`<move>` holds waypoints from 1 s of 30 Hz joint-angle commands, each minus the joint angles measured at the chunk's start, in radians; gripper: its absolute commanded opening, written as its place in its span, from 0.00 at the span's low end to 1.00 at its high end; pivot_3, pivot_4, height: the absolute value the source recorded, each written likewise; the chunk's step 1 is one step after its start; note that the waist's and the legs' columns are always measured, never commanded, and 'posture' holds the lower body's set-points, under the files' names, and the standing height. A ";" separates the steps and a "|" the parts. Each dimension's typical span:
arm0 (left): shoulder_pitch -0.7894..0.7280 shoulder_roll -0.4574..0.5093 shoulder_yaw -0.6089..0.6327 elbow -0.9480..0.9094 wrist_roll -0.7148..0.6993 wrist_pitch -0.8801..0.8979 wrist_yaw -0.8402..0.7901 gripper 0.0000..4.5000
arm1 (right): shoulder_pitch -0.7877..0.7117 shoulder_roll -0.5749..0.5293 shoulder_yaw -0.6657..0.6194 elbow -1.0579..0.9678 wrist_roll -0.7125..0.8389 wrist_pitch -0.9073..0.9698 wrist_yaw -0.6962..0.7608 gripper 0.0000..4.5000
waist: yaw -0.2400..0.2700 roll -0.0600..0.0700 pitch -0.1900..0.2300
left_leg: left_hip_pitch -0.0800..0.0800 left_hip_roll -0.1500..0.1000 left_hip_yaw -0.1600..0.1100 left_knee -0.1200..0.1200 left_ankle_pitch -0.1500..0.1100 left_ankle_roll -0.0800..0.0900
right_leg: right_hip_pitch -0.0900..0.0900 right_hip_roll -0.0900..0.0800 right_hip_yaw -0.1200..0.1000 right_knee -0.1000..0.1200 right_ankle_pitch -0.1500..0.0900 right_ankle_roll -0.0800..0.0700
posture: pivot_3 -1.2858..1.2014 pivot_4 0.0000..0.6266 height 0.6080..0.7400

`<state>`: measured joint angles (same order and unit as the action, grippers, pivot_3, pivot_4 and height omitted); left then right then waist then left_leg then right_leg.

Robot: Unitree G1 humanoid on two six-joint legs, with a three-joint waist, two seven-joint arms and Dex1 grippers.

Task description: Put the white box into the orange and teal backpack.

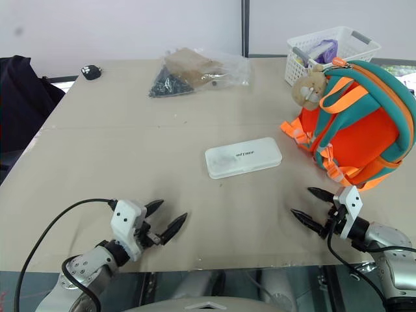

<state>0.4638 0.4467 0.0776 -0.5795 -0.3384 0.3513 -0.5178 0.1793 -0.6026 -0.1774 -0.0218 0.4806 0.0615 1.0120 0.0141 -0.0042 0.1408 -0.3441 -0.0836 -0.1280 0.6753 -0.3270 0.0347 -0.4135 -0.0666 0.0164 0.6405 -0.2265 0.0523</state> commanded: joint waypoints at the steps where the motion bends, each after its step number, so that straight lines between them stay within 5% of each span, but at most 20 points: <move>1: -0.017 0.012 0.020 -0.024 -0.030 -0.010 -0.024 1.00 | 0.001 0.004 -0.021 -0.017 0.005 0.002 -0.011 0.99 | 0.000 0.000 0.000 | 0.000 0.000 0.000 0.000 0.000 0.000 | 0.000 0.000 0.000 0.000 0.000 0.000 | 0.52 0.24 1.00; 18: -0.102 0.045 0.116 0.003 -0.179 0.107 -0.061 1.00 | -0.072 0.050 0.013 -0.040 0.006 0.040 -0.043 0.99 | 0.000 0.002 0.001 | 0.000 0.000 -0.001 -0.001 0.000 0.000 | 0.000 0.000 0.000 -0.001 0.000 0.000 | 0.52 0.24 1.00; 21: -0.151 0.052 0.220 -0.011 -0.421 0.343 0.024 1.00 | -0.120 0.089 -0.013 -0.093 0.077 0.101 -0.100 0.99 | -0.001 0.002 0.002 | 0.000 0.000 -0.001 -0.001 0.000 0.000 | -0.001 0.000 -0.001 0.000 0.000 0.000 | 0.52 0.24 1.00; 24: -0.219 0.082 0.320 0.029 -0.885 0.515 0.141 1.00 | -0.197 0.142 -0.036 -0.134 0.150 0.184 -0.194 0.99 | -0.008 0.003 0.003 | -0.001 0.000 -0.002 -0.001 0.000 0.000 | -0.002 0.001 0.000 0.001 0.000 0.000 | 0.52 0.24 1.00; 30: -0.462 0.126 0.313 0.251 -1.165 0.634 0.317 1.00 | -0.314 0.221 -0.005 -0.144 0.147 0.333 -0.394 0.99 | 0.002 0.003 0.003 | -0.001 -0.001 -0.004 -0.001 0.001 -0.001 | -0.002 0.000 -0.003 0.001 0.000 0.000 | 0.52 0.24 1.00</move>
<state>0.0319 0.5667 0.3915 -0.3697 -1.4025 0.9588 -0.2424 -0.1316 -0.3904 -0.1742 -0.1436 0.6107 0.3578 0.6594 0.0162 -0.0009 0.1439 -0.3452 -0.0852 -0.1320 0.6745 -0.3263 0.0332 -0.4160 -0.0664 0.0137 0.6415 -0.2264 0.0520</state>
